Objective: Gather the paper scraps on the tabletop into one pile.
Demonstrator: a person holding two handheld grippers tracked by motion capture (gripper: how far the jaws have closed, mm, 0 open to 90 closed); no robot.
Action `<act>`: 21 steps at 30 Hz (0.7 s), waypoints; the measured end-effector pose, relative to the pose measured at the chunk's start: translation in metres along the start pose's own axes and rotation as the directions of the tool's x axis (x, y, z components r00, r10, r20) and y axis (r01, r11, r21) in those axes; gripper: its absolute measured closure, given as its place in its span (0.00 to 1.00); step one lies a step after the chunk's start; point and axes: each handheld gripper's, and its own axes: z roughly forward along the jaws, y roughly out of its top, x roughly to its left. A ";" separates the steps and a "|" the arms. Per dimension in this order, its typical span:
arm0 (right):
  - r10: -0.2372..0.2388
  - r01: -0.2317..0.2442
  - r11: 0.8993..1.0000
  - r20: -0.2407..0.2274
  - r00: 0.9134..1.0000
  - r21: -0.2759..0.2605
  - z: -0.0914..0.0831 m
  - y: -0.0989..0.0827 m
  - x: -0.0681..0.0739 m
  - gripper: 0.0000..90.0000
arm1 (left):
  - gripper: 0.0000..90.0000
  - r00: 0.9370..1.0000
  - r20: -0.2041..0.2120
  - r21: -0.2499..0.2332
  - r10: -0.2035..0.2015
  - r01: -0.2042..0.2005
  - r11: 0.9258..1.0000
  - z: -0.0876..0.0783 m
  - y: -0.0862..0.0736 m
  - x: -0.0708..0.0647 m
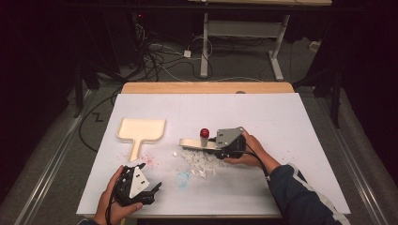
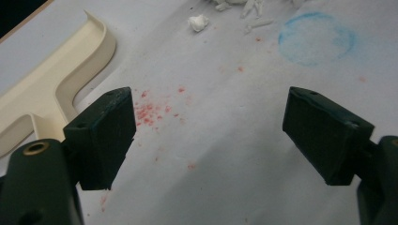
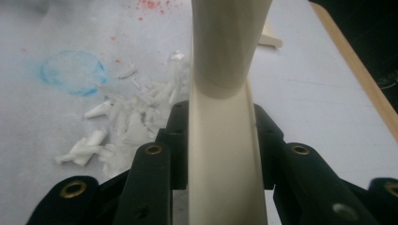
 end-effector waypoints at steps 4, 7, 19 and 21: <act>0.080 -0.077 0.995 0.062 0.995 -0.059 -0.023 -0.003 -0.001 0.76 | 0.18 1.000 0.000 0.003 0.000 0.000 1.000 0.000 0.001 0.000; 0.122 -0.115 0.991 0.119 0.985 -0.069 -0.040 -0.005 -0.001 0.76 | 0.18 1.000 0.003 0.009 0.002 -0.002 1.000 0.002 0.001 -0.001; 0.311 -0.354 0.933 0.334 0.890 0.072 -0.098 -0.037 0.013 0.76 | 0.18 1.000 0.001 -0.006 0.014 -0.014 1.000 -0.002 0.003 -0.001; 0.313 -0.392 0.913 0.417 0.853 0.116 -0.105 -0.047 0.017 0.76 | 0.18 1.000 -0.002 -0.012 0.014 -0.014 1.000 -0.003 0.003 -0.002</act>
